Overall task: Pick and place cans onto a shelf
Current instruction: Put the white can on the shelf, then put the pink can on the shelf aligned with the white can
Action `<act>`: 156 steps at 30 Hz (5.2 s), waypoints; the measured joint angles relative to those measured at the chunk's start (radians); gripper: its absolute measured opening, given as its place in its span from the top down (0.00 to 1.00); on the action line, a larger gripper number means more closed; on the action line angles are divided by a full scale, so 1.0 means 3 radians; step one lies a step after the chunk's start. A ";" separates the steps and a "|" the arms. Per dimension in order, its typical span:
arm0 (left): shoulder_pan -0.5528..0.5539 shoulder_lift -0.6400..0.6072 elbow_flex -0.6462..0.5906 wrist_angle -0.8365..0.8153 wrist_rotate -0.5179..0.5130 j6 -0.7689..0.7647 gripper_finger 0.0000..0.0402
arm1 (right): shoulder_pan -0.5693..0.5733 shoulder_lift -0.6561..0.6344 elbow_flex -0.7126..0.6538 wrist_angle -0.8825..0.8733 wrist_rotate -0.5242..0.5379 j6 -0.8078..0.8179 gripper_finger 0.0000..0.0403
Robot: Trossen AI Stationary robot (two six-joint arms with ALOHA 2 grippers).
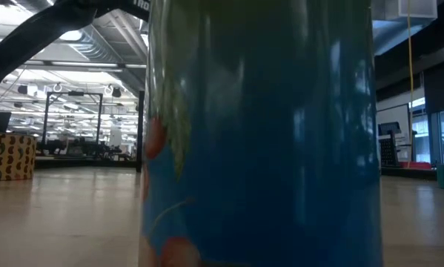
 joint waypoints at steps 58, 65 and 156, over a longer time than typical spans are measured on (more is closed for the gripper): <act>-0.0466 -0.1169 -0.0006 0.0383 0.0226 -0.0044 0.82 | -0.0001 0.0044 0.0762 -0.1499 0.0635 0.0019 0.96; -0.0913 -0.1824 -0.0005 0.0672 0.0187 -0.0122 0.82 | -0.0001 0.0321 0.1487 -0.2441 0.0788 0.0186 0.96; -0.1918 -0.2937 -0.0002 0.0843 -0.0580 -0.0223 0.82 | -0.3085 0.3972 0.1965 -0.3673 0.0084 0.1175 0.72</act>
